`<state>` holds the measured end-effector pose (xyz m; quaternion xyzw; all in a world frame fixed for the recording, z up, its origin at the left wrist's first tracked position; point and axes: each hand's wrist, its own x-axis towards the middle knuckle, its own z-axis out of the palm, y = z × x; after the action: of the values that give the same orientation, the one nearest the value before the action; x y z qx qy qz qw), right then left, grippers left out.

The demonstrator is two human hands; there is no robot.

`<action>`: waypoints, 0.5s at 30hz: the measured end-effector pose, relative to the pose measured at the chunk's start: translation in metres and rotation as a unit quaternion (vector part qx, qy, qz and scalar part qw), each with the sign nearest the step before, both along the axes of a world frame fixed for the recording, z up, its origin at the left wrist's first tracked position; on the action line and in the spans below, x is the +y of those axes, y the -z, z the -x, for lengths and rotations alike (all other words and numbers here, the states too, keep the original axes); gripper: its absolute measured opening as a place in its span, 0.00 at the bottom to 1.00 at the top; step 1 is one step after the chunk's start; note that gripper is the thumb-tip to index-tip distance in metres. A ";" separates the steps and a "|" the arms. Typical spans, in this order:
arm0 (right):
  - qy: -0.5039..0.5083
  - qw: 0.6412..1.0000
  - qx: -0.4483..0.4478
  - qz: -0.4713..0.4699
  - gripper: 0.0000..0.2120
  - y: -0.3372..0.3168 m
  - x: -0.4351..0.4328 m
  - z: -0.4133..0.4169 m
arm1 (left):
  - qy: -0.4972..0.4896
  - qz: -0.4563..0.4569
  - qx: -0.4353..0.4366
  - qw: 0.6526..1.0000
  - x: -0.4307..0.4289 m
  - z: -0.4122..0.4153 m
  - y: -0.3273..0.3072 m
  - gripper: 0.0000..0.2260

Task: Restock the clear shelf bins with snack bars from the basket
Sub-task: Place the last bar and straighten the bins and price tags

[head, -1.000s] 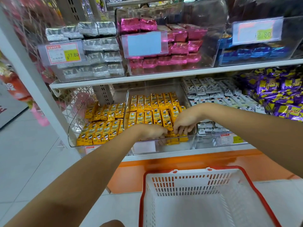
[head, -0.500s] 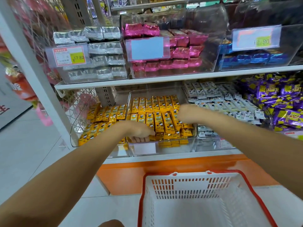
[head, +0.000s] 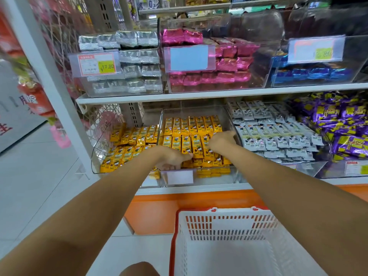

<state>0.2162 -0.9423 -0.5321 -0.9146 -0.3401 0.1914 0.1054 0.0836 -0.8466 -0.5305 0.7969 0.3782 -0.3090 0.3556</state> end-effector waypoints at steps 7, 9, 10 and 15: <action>0.065 0.986 0.136 -0.078 0.15 -0.002 0.003 -0.007 | 0.126 -0.196 -0.109 0.966 -0.006 -0.011 -0.028 0.22; 0.123 0.964 0.206 -0.113 0.24 0.002 -0.004 -0.012 | 0.147 -0.291 -0.212 0.921 -0.009 -0.020 -0.027 0.17; 0.161 0.947 0.245 -0.132 0.28 0.006 -0.007 -0.014 | 0.157 -0.318 -0.254 0.900 -0.009 -0.023 -0.024 0.14; 0.245 0.881 0.381 -0.140 0.43 0.038 0.001 -0.035 | 0.265 -0.311 -0.246 0.879 -0.007 -0.036 0.015 0.42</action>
<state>0.2516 -0.9409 -0.5703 -0.8011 -0.0621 0.4431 0.3975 0.1199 -0.8532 -0.5458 0.9873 0.1297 -0.0524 0.0752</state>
